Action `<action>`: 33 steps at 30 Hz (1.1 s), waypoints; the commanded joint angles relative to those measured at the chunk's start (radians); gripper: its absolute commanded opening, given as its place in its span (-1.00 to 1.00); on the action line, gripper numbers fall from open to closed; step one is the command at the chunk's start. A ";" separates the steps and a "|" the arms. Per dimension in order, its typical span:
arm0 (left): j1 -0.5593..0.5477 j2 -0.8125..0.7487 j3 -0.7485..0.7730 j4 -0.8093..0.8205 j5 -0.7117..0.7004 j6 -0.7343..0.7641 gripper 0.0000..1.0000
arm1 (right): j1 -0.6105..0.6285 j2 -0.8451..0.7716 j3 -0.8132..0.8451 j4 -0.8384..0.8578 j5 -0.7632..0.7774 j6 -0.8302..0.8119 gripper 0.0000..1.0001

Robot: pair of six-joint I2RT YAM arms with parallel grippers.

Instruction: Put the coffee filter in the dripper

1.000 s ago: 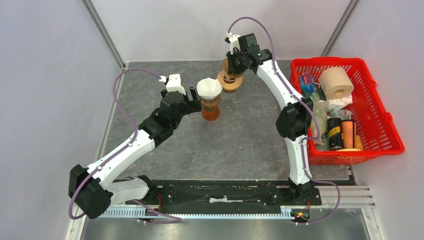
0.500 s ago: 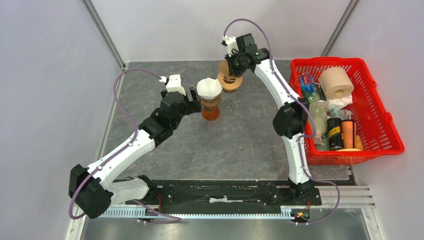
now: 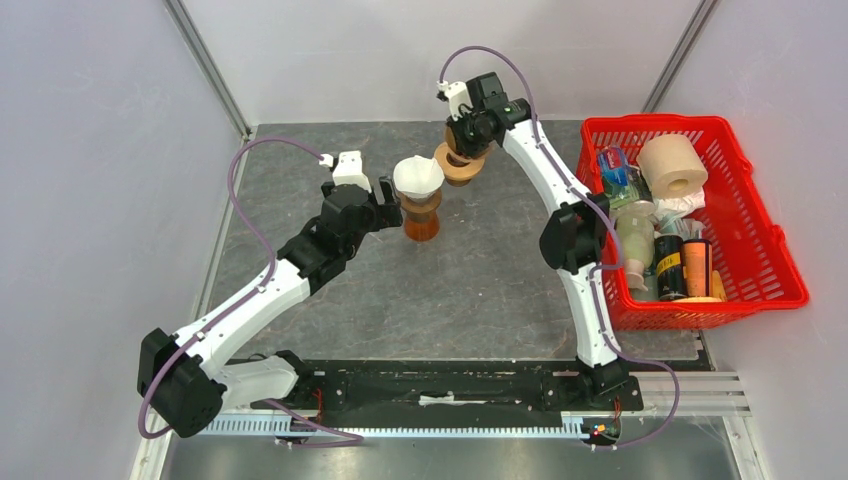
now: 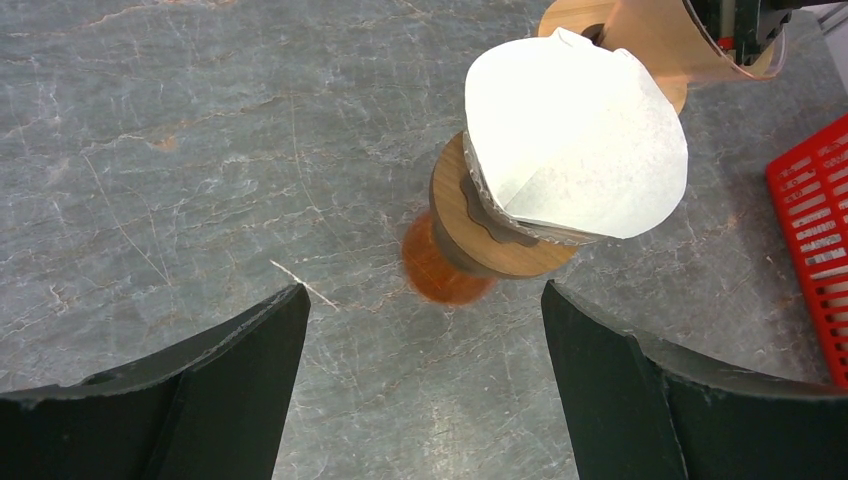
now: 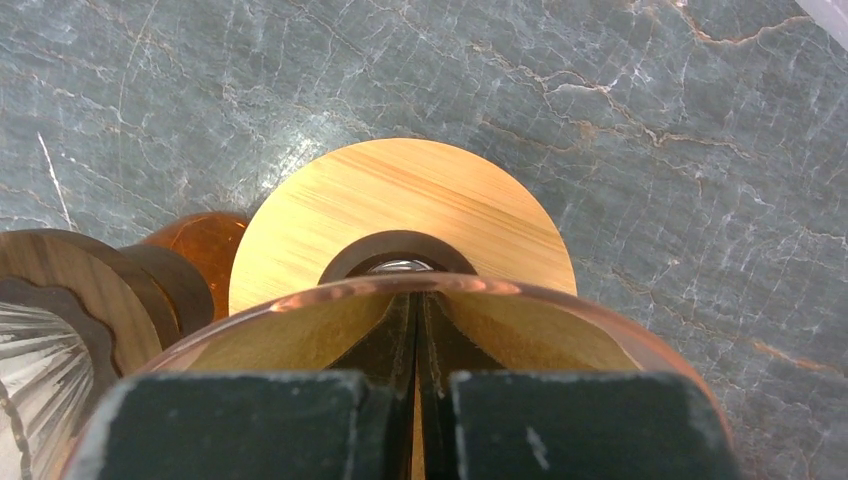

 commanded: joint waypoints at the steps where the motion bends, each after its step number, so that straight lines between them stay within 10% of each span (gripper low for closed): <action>1: 0.005 0.006 0.003 0.011 -0.006 -0.003 0.86 | 0.021 0.020 0.054 -0.027 -0.013 -0.112 -0.96; 33: 0.011 0.028 0.015 0.020 0.033 -0.007 0.86 | 0.079 -0.023 0.050 0.023 0.136 -0.334 -0.58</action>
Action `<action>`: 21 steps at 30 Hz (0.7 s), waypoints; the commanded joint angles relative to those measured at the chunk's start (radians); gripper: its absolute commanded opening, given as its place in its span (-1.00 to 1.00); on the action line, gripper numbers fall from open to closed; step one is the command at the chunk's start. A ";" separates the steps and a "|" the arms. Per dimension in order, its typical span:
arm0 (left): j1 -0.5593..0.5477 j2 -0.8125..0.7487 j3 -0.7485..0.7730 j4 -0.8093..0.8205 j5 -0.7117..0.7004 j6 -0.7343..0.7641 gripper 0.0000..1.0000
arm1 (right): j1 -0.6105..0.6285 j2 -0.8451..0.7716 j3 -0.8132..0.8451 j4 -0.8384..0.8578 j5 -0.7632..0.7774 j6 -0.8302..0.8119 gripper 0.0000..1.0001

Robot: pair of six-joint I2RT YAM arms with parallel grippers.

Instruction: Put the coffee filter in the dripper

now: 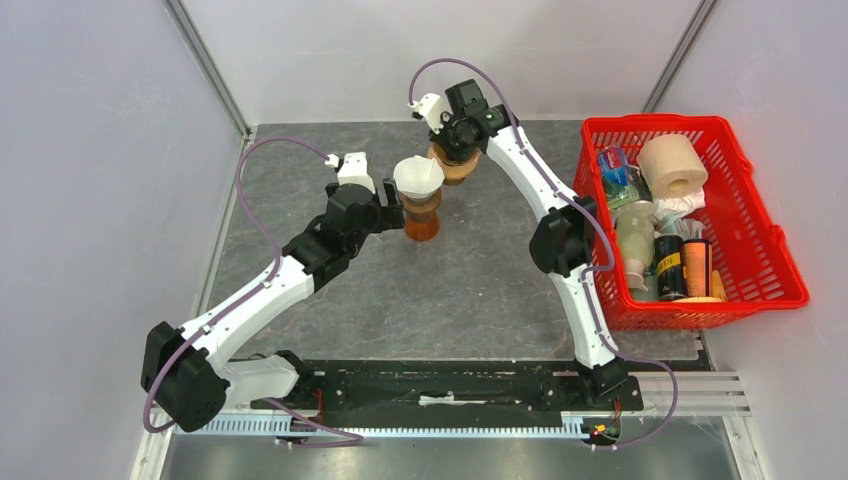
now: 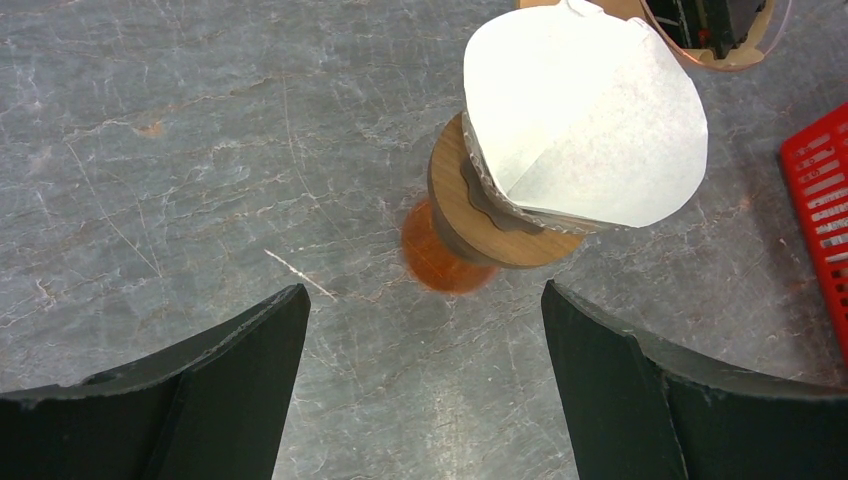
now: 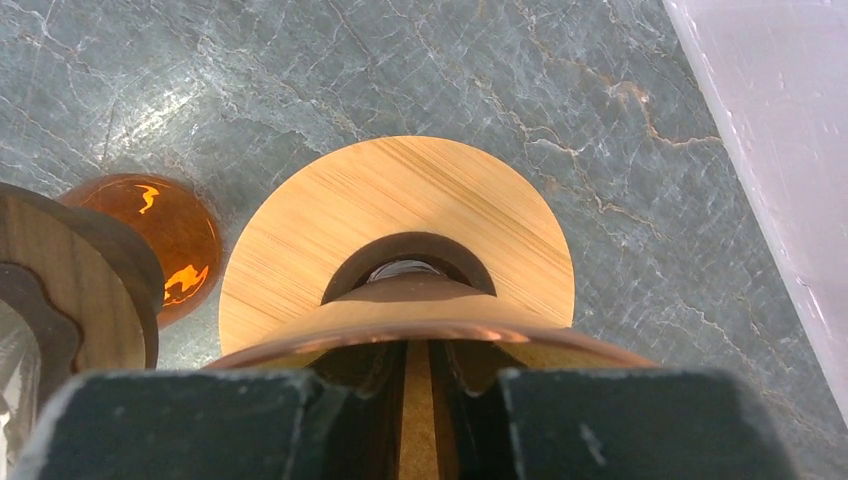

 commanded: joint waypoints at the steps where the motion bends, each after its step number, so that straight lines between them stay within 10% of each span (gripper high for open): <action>1: 0.007 -0.008 0.014 0.028 0.013 -0.009 0.86 | 0.005 -0.062 0.013 0.038 0.040 -0.018 -0.58; 21: 0.008 -0.033 0.061 0.040 0.036 -0.005 0.86 | 0.015 -0.195 -0.012 0.060 0.019 0.005 -0.28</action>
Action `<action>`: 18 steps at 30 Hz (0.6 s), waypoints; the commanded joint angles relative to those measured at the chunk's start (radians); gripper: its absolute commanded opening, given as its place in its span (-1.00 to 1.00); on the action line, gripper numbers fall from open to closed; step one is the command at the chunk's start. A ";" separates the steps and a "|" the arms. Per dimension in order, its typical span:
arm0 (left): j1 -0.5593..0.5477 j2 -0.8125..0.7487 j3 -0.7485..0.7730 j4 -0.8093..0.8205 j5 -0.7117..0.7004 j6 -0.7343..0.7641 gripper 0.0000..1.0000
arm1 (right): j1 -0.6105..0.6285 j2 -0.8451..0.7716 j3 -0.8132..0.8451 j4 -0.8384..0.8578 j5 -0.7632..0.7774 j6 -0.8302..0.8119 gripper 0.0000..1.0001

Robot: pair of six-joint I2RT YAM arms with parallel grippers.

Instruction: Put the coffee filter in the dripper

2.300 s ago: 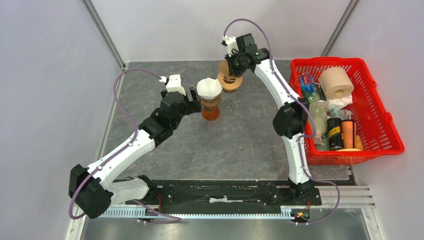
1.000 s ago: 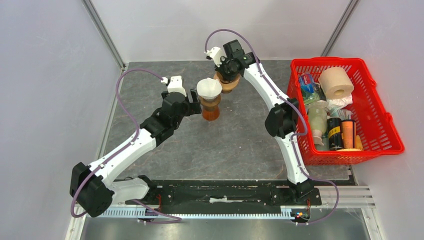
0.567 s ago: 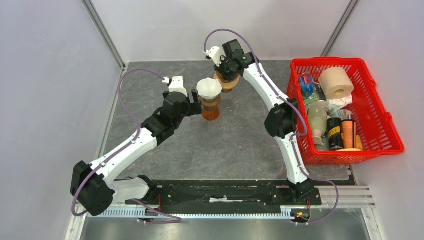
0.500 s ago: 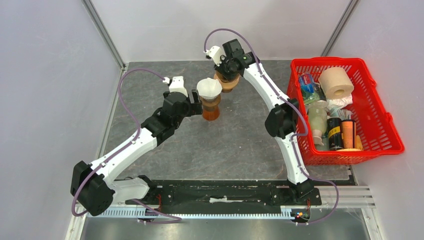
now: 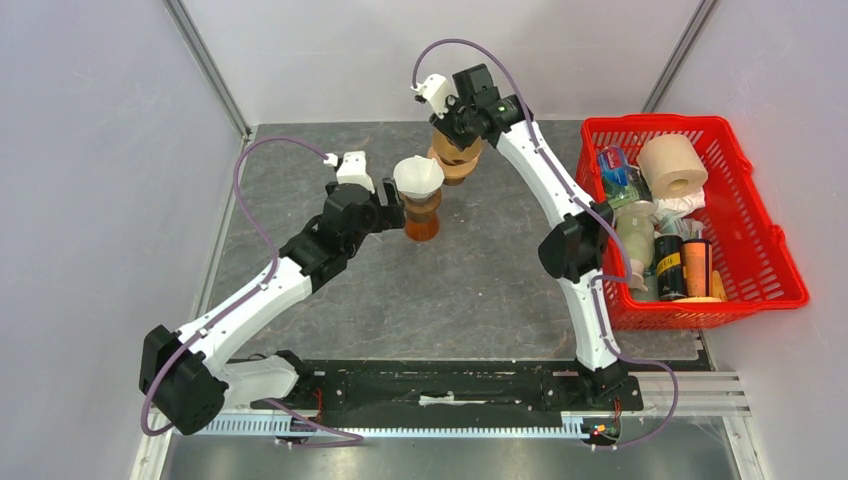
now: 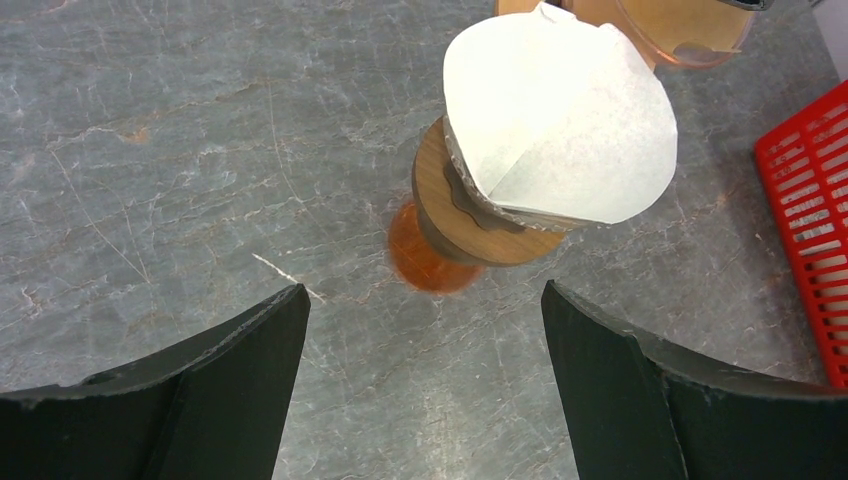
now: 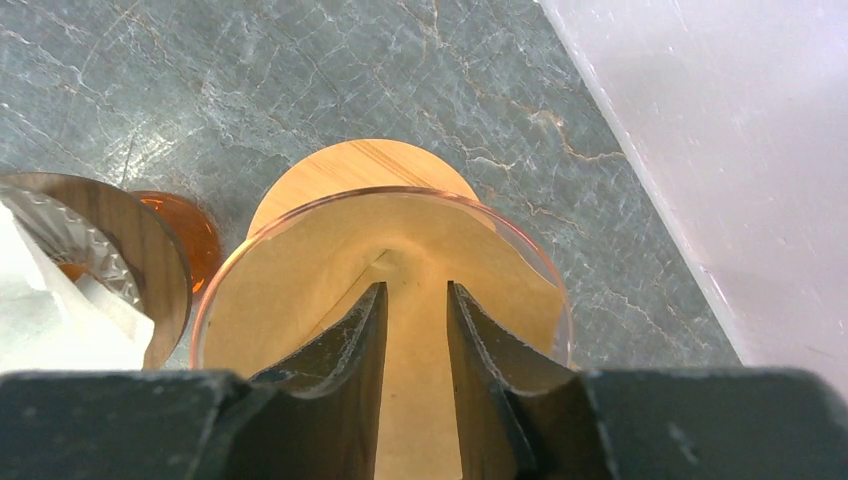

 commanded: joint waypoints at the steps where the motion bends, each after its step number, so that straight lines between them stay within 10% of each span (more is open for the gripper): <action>1: 0.009 -0.012 0.073 0.043 0.010 -0.002 0.87 | 0.005 -0.103 -0.016 0.059 -0.008 0.021 -0.23; 18: 0.127 0.340 0.452 0.098 0.274 0.056 0.91 | -0.124 -0.416 -0.511 0.439 0.000 0.594 0.26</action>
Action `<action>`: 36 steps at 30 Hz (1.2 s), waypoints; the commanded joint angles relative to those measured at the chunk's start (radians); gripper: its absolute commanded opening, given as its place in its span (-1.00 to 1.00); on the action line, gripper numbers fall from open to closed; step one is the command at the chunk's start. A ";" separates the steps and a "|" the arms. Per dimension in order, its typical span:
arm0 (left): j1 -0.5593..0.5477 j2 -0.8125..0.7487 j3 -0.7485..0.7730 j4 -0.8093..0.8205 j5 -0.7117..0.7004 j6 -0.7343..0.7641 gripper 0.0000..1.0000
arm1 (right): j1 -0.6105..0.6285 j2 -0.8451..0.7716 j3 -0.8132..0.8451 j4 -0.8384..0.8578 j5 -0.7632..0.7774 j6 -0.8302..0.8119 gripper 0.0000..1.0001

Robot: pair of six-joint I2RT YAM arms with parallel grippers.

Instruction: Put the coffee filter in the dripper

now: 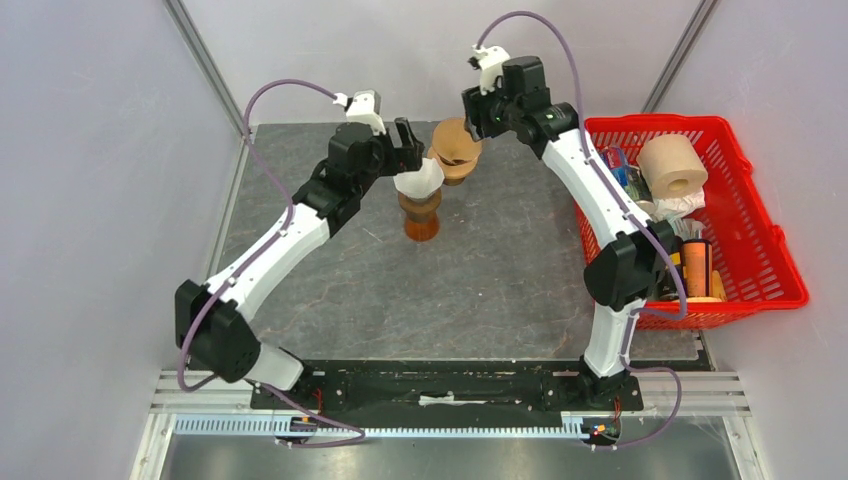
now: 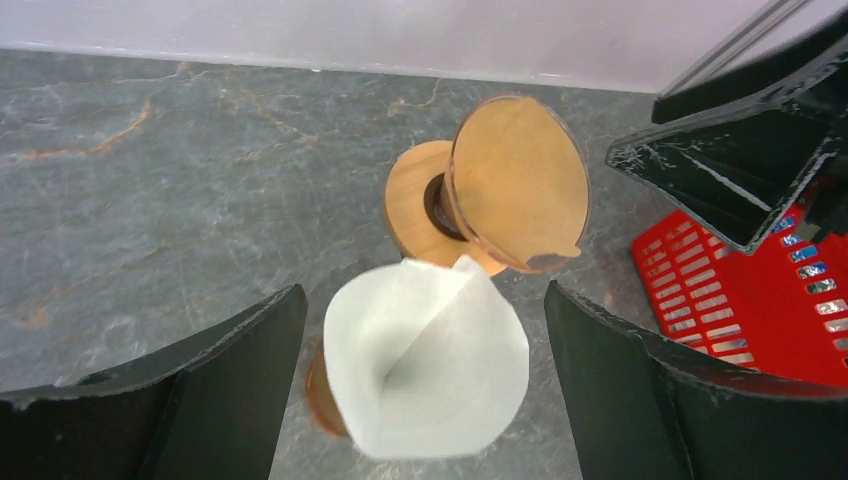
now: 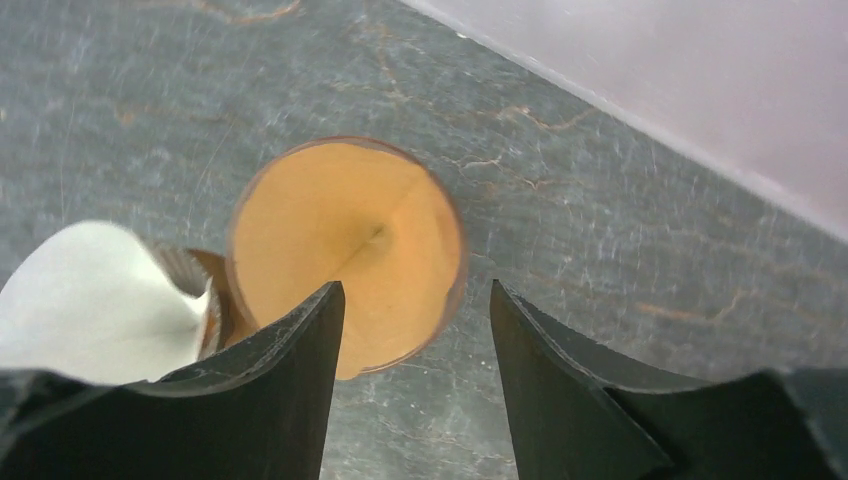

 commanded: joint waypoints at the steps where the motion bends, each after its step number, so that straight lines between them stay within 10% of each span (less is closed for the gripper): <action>1: 0.037 0.114 0.119 0.037 0.103 0.035 0.91 | -0.052 -0.038 -0.088 0.158 0.024 0.248 0.25; 7: 0.069 0.305 0.289 0.007 0.157 0.055 0.90 | -0.091 0.013 -0.092 0.180 -0.025 0.334 0.11; 23: 0.131 0.518 0.465 -0.019 0.309 -0.022 0.11 | -0.125 0.108 -0.047 0.217 -0.139 0.420 -0.13; 36: 0.152 0.577 0.526 -0.046 0.362 -0.049 0.06 | -0.168 0.180 0.008 0.223 -0.266 0.492 -0.20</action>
